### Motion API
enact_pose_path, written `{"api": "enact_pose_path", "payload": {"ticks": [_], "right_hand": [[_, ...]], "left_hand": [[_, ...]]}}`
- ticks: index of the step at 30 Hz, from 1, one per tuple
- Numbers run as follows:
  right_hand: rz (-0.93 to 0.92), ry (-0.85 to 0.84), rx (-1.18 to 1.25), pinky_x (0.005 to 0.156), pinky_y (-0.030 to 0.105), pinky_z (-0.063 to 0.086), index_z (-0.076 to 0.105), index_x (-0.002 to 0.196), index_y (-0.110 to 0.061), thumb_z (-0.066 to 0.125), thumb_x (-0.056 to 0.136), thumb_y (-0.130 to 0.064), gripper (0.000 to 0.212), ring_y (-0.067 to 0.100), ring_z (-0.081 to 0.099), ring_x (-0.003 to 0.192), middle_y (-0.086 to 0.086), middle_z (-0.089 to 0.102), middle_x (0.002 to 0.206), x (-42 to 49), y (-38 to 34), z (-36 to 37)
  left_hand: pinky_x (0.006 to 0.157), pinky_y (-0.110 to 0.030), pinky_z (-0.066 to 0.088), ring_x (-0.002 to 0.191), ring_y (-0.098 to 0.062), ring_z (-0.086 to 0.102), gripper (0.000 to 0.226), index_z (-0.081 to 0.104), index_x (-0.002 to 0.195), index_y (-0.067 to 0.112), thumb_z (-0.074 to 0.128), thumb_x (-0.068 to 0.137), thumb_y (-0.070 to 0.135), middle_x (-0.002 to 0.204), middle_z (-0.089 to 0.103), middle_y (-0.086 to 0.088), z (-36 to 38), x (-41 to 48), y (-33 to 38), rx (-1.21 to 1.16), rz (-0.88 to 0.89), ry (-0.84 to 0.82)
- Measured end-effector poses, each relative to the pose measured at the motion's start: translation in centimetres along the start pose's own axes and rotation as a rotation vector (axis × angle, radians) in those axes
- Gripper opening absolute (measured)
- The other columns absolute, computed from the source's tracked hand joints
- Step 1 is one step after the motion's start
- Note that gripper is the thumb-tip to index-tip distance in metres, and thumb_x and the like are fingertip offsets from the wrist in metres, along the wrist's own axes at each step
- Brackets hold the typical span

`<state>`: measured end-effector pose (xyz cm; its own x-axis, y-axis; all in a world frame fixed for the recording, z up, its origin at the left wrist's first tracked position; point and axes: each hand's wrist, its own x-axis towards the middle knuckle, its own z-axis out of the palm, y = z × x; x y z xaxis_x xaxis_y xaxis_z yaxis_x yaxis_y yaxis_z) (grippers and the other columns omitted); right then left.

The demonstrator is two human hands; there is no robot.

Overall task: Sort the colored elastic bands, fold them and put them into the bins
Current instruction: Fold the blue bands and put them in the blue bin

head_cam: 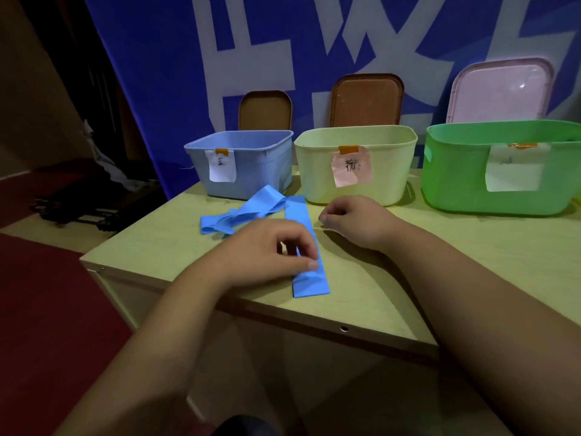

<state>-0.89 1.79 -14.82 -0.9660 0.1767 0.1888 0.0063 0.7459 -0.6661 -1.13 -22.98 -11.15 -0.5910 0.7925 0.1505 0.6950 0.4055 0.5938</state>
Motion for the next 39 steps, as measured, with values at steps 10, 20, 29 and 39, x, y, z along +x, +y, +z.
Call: {"api": "enact_pose_path", "payload": {"ticks": [10, 20, 29, 39], "right_hand": [[0.04, -0.011, 0.129, 0.083, 0.023, 0.052, 0.082, 0.098, -0.027, 0.065, 0.104, -0.03, 0.018, 0.006, 0.069, 0.096, -0.013, 0.078, 0.098, -1.6, -0.9, -0.5], [0.004, -0.02, 0.174, 0.082, 0.024, 0.052, 0.082, 0.095, -0.024, 0.066, 0.102, -0.028, 0.019, 0.006, 0.071, 0.096, -0.011, 0.08, 0.098, -1.8, -1.0, -0.5], [-0.029, -0.041, 0.167, 0.067, 0.011, 0.042, 0.081, 0.096, -0.026, 0.064, 0.104, -0.028, 0.02, -0.017, 0.064, 0.08, -0.021, 0.076, 0.096, -1.5, -1.1, -0.2], [-0.123, 0.024, 0.202, 0.056, 0.006, 0.041, 0.076, 0.103, -0.032, 0.069, 0.103, -0.033, 0.007, -0.006, 0.064, 0.069, -0.018, 0.073, 0.1, -0.8, -1.7, 0.7]], "left_hand": [[0.089, -0.037, 0.057, 0.095, -0.01, 0.071, 0.006, 0.084, 0.086, 0.026, 0.087, 0.088, 0.022, 0.096, 0.074, 0.013, 3.1, -3.4, 0.0, -0.045, 0.023, 0.13], [0.079, -0.029, 0.054, 0.09, -0.01, 0.07, 0.009, 0.083, 0.082, 0.029, 0.086, 0.09, 0.031, 0.09, 0.076, 0.011, 2.8, -4.2, 2.0, -0.058, 0.009, 0.064], [0.094, -0.04, 0.048, 0.124, -0.028, 0.051, 0.025, 0.072, 0.122, 0.019, 0.072, 0.097, 0.018, 0.13, 0.061, -0.004, -1.5, 2.7, -6.5, 0.434, -0.431, 0.741], [0.075, -0.014, 0.039, 0.103, -0.015, 0.06, 0.016, 0.076, 0.114, 0.024, 0.069, 0.099, 0.021, 0.113, 0.062, 0.003, -0.9, 2.5, -7.4, 0.167, -0.331, 0.944]]}}
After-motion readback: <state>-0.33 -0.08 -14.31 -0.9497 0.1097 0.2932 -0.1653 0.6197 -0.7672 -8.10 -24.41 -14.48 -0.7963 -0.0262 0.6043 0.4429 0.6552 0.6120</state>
